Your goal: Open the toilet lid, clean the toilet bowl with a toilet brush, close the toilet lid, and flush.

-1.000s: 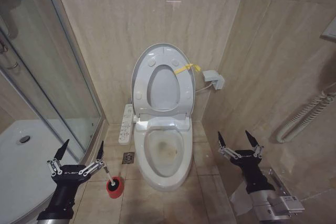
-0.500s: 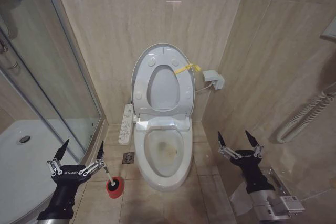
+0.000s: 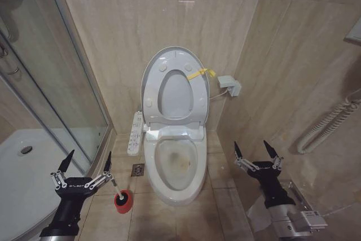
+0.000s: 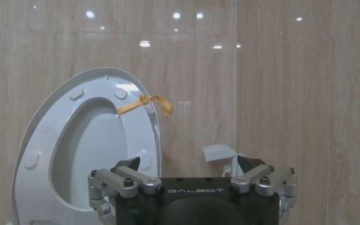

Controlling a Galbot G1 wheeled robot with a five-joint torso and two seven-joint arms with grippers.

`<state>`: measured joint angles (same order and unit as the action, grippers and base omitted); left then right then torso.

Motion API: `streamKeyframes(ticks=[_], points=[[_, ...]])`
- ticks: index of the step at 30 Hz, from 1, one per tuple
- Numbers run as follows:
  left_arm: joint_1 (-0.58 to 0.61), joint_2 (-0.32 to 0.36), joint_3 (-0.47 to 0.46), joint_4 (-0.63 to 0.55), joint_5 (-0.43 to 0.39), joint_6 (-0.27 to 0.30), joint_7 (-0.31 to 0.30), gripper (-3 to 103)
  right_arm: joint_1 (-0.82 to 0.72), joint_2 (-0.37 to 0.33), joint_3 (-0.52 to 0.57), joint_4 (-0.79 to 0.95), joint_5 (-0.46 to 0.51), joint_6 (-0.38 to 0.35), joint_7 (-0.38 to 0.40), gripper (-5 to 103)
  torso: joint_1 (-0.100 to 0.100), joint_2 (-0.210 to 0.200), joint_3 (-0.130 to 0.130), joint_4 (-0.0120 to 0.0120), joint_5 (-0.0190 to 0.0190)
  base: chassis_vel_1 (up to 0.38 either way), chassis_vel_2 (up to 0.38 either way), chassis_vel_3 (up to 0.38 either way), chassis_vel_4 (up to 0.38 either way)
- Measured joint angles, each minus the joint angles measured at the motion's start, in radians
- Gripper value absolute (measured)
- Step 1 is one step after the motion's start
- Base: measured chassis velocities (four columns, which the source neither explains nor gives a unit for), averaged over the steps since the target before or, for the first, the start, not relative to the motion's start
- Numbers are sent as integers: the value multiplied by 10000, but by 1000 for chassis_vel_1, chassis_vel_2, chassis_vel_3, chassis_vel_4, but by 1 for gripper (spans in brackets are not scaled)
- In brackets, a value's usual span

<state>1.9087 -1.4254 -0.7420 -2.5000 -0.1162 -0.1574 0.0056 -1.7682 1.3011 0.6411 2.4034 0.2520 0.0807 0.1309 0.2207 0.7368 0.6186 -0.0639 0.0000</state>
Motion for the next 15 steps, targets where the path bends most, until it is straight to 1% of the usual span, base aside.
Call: streamKeyframes(ticks=[11, 15], points=[[0, 0, 0, 0, 0, 0, 0, 100, 0, 0, 0, 0, 0, 0, 0, 100, 0, 0, 0, 0, 0, 0, 0, 0, 0], [-80, -52, 13, 53, -11, 164, 3, 100, 0, 0, 0, 0, 0, 0, 0, 100, 0, 0, 0, 0, 2, 0, 0, 0, 0]])
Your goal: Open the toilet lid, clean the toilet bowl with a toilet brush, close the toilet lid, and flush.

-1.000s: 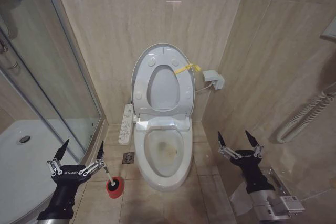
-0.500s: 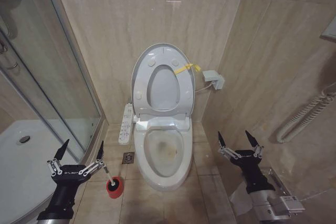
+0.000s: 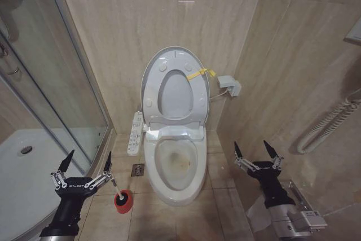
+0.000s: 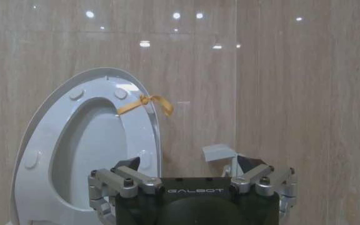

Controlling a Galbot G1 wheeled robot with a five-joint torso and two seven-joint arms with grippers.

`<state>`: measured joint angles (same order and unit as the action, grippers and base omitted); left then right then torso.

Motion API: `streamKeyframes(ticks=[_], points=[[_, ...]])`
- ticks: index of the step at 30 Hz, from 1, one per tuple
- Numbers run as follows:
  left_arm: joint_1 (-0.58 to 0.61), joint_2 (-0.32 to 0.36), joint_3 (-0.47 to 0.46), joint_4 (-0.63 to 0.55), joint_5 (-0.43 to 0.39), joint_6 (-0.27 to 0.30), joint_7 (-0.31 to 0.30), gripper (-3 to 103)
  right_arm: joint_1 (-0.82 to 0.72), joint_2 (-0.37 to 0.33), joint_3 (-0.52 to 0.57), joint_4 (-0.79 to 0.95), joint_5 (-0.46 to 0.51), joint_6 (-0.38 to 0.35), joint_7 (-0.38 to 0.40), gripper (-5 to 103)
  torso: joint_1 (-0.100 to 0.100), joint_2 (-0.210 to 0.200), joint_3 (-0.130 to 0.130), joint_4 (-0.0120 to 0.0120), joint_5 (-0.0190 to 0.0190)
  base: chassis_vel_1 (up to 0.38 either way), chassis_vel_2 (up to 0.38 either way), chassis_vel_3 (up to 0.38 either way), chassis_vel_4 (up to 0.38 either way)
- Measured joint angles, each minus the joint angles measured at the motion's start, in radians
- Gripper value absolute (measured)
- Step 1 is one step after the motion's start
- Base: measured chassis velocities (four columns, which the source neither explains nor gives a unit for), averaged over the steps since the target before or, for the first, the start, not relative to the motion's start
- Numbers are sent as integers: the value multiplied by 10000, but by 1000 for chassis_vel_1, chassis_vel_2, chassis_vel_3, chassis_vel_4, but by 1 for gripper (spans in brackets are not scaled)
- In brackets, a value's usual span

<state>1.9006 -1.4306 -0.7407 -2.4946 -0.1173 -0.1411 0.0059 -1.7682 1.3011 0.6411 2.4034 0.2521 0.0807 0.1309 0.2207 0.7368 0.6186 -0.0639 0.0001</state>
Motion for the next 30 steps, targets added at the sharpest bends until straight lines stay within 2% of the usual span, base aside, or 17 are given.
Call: streamKeyframes(ticks=[2, 3, 6, 7, 9, 10, 12, 14, 15, 17, 25, 27, 30], points=[[-309, -233, 70, 251, -74, 647, 16, 100, 0, 0, 0, 0, 0, 0, 0, 100, 0, 0, 0, 0, 0, 0, 0, 0, 0], [-309, -233, 70, 251, -74, 647, 16, 100, 0, 0, 0, 0, 0, 0, 0, 100, 0, 0, 0, 0, 0, 0, 0, 0, 0], [-867, -667, 200, 699, -238, 1850, 64, 100, 0, 0, 0, 0, 0, 0, 0, 100, 0, 0, 0, 0, -1, 0, 0, 0, 0], [-867, -667, 200, 699, -238, 1850, 64, 100, 0, 0, 0, 0, 0, 0, 0, 100, 0, 0, 0, 0, -1, 0, 0, 0, 0], [-1228, -935, 290, 993, -308, 2600, 115, 100, 0, 0, 0, 0, 0, 0, 0, 100, 0, 0, 0, 0, 0, 0, 0, 0, 0], [-1464, -1179, 324, 1273, -18, 2774, 345, 100, 0, 0, -2, 0, 0, 0, 0, 100, 0, 0, 0, -3, 2, 0, 0, 0, 0], [-1578, -1357, 403, 1453, 159, 2774, 579, 100, 0, -1, -1, 1, 0, 0, 0, 100, 1, 0, 1, 0, -11, 0, 0, 0, 0], [-1670, -1522, 389, 1607, 269, 2552, 970, 100, 0, -1, -1, 0, 0, 0, 1, 100, 0, -1, 1, -1, 3, 0, 0, 0, 0], [-1670, -1522, 389, 1607, 269, 2552, 970, 100, 0, -1, -1, 0, 0, 0, 1, 100, 0, -1, 1, -1, 3, 0, 0, 0, 0], [-1663, -1544, 303, 1689, 264, 2208, 1247, 100, 0, -1, -1, 0, 0, 0, 1, 100, 0, 0, 1, -2, -1, 0, 0, 0, 0], [-1483, -1578, 243, 2405, 458, 1310, 1505, 100, 0, -1, -1, 0, 0, 0, 0, 100, 0, 0, 1, 0, -2, 0, 0, 0, 0], [-1416, -1559, 126, 3053, 659, 673, 1620, 100, 1, -1, -1, 0, 0, 0, 0, 100, 0, -1, 1, 0, -2, 0, 0, 0, 0], [-1377, -1546, 58, 3451, 900, 381, 1631, 100, 0, -1, -1, 0, 0, 0, 0, 100, 0, 0, 0, 0, -1, 0, 0, 0, 0]])
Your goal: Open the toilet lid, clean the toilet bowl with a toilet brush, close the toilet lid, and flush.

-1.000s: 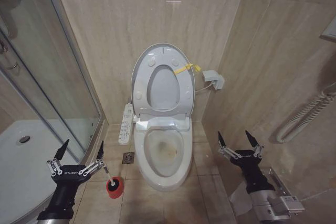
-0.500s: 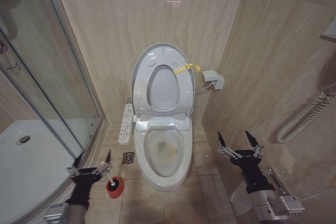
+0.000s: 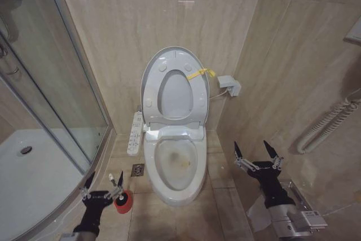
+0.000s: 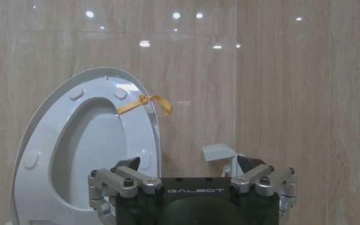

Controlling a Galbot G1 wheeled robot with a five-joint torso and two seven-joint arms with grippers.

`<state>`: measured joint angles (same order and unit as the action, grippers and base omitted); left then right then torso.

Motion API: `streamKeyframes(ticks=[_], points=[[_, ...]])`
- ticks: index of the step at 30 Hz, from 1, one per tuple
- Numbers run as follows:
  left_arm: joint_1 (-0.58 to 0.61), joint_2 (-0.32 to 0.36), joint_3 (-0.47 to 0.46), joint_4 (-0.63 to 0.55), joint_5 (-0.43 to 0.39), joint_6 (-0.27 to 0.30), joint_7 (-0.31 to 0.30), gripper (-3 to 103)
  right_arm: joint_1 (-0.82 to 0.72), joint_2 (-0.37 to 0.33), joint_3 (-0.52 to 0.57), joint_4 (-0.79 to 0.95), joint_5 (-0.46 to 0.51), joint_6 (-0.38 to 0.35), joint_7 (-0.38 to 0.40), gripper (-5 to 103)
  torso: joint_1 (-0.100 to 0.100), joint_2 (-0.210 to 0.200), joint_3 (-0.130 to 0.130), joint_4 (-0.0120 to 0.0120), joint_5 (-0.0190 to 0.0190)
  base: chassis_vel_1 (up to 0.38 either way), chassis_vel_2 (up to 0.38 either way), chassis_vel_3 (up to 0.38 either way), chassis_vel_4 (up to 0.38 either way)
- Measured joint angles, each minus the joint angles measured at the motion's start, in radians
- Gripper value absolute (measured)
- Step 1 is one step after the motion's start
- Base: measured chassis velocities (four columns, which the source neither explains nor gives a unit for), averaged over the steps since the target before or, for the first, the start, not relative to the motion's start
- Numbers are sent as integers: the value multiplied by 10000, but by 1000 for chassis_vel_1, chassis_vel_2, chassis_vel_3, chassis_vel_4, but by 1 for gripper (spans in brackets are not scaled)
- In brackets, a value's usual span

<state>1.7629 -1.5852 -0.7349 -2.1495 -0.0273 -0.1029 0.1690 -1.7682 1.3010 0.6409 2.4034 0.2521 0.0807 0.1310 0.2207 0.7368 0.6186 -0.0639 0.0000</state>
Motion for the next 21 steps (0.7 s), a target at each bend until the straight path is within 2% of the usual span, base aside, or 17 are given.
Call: streamKeyframes(ticks=[3, 6, 10, 14, 16, 21], points=[[-32, 19, -35, 396, 85, -200, 6, 100, 0, 0, 0, 0, 0, 0, 0, 100, 0, 0, 0, -1, -1, 0, 0, 0, 0], [-92, 135, -59, 1209, 148, -718, 365, 100, 1, 0, 0, 0, 0, 0, 0, 100, 0, 0, 0, -1, -1, 0, 0, 0, 0], [-65, 126, 16, 1548, 249, -843, 409, 100, 0, 0, 0, 0, 0, 0, 0, 100, 0, 0, 0, 0, -1, 0, 0, 0, 0], [-358, 136, 87, 2567, 215, -1251, -158, 100, 0, 0, 0, 0, 0, 0, 0, 100, 0, 0, 0, 0, -2, 0, 0, 0, 0], [-593, 256, 22, 3365, 200, -1579, -207, 100, 1, 0, 0, 0, 0, 0, 0, 100, 0, 0, 0, -1, 1, 0, 0, 0, 0], [-978, 338, 26, 4338, -60, -2111, -301, 100, 0, 0, 0, 0, 0, 0, 0, 100, 0, 0, 0, 1, -1, 0, 0, 0, 0]])
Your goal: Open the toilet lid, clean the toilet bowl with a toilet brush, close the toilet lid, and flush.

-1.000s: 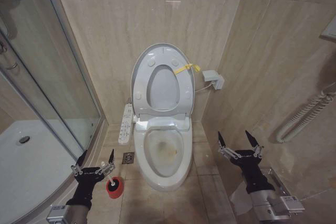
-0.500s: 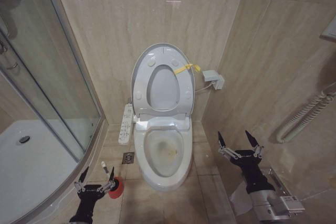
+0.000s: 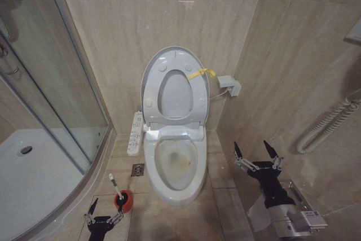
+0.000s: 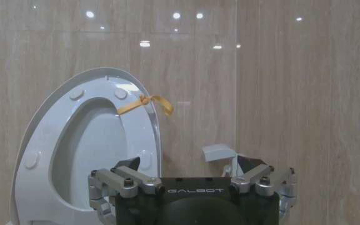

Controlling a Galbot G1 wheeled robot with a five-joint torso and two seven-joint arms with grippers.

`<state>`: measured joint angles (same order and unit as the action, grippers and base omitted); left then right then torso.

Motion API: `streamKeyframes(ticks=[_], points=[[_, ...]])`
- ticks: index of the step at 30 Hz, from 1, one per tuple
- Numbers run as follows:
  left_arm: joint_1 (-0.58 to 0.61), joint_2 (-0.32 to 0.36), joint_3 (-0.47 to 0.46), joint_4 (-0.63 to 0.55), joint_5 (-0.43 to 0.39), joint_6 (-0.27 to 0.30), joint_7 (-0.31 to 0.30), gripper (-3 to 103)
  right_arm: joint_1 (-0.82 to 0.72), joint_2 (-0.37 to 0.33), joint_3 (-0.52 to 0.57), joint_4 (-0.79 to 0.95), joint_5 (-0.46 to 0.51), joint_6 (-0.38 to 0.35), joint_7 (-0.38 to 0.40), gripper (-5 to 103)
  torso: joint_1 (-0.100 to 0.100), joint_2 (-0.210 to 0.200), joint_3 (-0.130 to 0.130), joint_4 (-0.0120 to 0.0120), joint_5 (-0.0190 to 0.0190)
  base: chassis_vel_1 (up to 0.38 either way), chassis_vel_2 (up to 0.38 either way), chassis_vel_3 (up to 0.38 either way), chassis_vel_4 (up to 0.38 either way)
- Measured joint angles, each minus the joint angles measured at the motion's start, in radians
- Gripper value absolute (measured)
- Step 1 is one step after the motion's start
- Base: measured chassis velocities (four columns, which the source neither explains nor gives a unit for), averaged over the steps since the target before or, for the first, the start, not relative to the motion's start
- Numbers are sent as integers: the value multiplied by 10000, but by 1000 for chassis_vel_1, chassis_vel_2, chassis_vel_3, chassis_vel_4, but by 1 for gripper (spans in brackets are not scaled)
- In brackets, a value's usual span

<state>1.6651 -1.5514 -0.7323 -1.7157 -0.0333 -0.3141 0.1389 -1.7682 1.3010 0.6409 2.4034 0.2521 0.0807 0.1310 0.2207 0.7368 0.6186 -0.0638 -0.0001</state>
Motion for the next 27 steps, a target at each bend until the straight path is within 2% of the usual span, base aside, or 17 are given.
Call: streamKeyframes(ticks=[4, 13, 20, 27], points=[[-633, 118, -17, 859, -16, -410, -15, 100, 0, 0, 0, 0, 0, 0, 0, 100, 1, 0, 0, 0, -1, 0, 0, 0, 0], [-2060, 840, -34, 2076, -223, -446, 24, 100, 0, 0, 0, 0, 0, 0, 0, 100, 1, 0, 1, -3, 0, 0, 0, 0, 0], [-2438, 1011, -21, 2801, -378, -489, 12, 100, 0, 0, 0, 0, 0, 0, 0, 100, 1, 0, 1, 1, -1, 0, 0, 0, 0], [-2993, 1187, -11, 3956, -578, -1079, 2, 101, 0, -1, 0, 0, 0, 0, 0, 100, 1, 0, 1, 0, -1, 0, 0, 0, 0]])
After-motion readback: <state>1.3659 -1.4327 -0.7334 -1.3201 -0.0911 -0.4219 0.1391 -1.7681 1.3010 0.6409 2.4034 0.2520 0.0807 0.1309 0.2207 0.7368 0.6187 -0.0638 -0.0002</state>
